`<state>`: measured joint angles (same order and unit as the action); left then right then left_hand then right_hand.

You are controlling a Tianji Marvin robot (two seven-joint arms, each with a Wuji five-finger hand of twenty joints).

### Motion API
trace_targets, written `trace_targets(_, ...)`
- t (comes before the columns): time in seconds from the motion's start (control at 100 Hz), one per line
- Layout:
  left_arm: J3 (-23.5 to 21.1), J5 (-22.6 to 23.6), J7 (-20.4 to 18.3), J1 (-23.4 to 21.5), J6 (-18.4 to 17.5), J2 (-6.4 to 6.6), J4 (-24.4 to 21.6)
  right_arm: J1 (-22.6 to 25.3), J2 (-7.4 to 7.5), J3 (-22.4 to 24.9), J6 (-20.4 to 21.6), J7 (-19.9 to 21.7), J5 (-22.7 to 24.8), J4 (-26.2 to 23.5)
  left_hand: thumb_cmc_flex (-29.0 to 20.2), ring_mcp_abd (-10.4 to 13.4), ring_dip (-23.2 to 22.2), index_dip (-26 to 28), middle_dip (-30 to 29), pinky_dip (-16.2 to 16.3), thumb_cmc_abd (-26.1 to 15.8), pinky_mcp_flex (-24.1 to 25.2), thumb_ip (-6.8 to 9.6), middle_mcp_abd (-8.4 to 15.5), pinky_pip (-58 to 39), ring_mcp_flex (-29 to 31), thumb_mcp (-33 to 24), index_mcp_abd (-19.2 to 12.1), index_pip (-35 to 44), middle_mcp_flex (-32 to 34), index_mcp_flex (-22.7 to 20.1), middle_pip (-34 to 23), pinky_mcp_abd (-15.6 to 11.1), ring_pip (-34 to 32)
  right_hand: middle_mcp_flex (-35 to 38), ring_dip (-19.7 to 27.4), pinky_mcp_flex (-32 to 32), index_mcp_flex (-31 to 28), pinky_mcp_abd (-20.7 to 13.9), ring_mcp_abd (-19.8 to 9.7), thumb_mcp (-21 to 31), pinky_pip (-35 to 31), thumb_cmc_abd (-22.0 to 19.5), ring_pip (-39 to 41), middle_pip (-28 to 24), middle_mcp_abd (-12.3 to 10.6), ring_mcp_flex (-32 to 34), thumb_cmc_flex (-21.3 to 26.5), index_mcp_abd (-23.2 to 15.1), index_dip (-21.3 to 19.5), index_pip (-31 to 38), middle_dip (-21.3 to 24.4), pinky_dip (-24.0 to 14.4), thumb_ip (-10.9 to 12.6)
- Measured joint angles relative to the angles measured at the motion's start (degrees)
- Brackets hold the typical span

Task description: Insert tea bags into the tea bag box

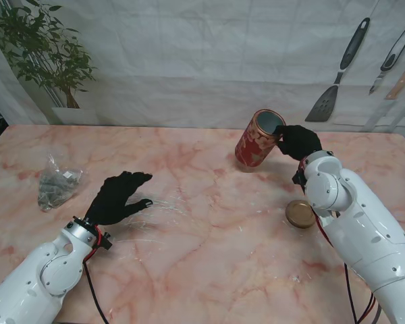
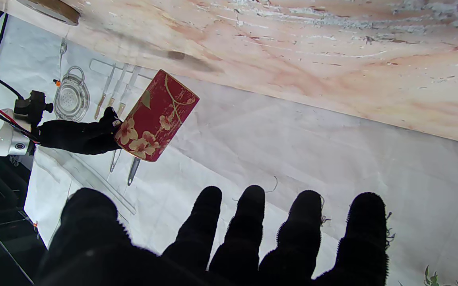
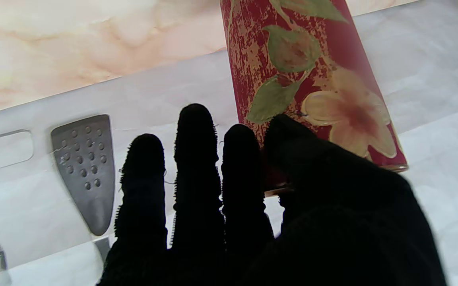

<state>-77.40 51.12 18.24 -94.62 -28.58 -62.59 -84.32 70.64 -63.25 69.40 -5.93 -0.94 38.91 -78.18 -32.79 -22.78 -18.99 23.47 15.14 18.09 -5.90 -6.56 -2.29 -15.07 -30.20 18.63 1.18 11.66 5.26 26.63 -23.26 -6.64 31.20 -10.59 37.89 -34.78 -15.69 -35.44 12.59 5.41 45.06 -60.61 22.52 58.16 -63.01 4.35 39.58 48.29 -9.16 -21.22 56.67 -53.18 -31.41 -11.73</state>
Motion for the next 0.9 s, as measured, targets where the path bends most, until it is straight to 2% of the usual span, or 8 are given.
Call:
trace_targets(0.31, -0.27, -1.45, -0.4, -0.11, -1.61, -0.19, 0.2, -1.17, -0.15, -2.89, 2.93, 0.6, -4.5, 0.84, 0.0, 0.0, 0.0, 0.0, 0.0, 0.0, 0.0, 0.0, 0.0, 0.0, 0.0, 0.0, 0.0, 0.0, 0.0, 0.0, 0.0, 0.0, 0.0, 0.0, 0.0, 0.0, 0.09, 0.0, 0.02, 0.55, 0.0, 0.0, -0.01, -0.03, 0.05, 0.3, -0.02, 0.01, 0.0, -0.38, -0.07, -0.54, 0.0, 0.0)
trace_targets(0.6, -0.37, -1.38, -0.38, -0.26, -1.57, -0.22, 0.21, -2.68, -0.42, -5.81, 5.37, 1.19, -5.73, 2.02, 0.0, 0.0, 0.0, 0.0, 0.0, 0.0, 0.0, 0.0, 0.0, 0.0, 0.0, 0.0, 0.0, 0.0, 0.0, 0.0, 0.0, 0.0, 0.0, 0.0, 0.0, 0.0, 0.34, 0.0, 0.03, 0.61, 0.0, 0.02, -0.01, -0.03, 0.05, 0.47, -0.03, 0.03, 0.0, -0.47, -0.08, -0.66, 0.0, 0.0)
trace_targets(0.9, -0.36, -1.14, -0.21, -0.31, -1.49, -0.22, 0.16, -5.19, -0.57, -9.16, 6.09, 2.22, -6.42, 3.83, 0.0, 0.0, 0.0, 0.0, 0.0, 0.0, 0.0, 0.0, 0.0, 0.0, 0.0, 0.0, 0.0, 0.0, 0.0, 0.01, 0.0, 0.0, 0.0, 0.0, -0.07, -0.02, 0.37, 0.0, 0.03, 0.61, -0.76, 0.02, -0.58, -0.04, 0.07, 0.51, -0.04, 0.24, -0.03, -0.48, -0.65, -0.74, 0.0, 0.03)
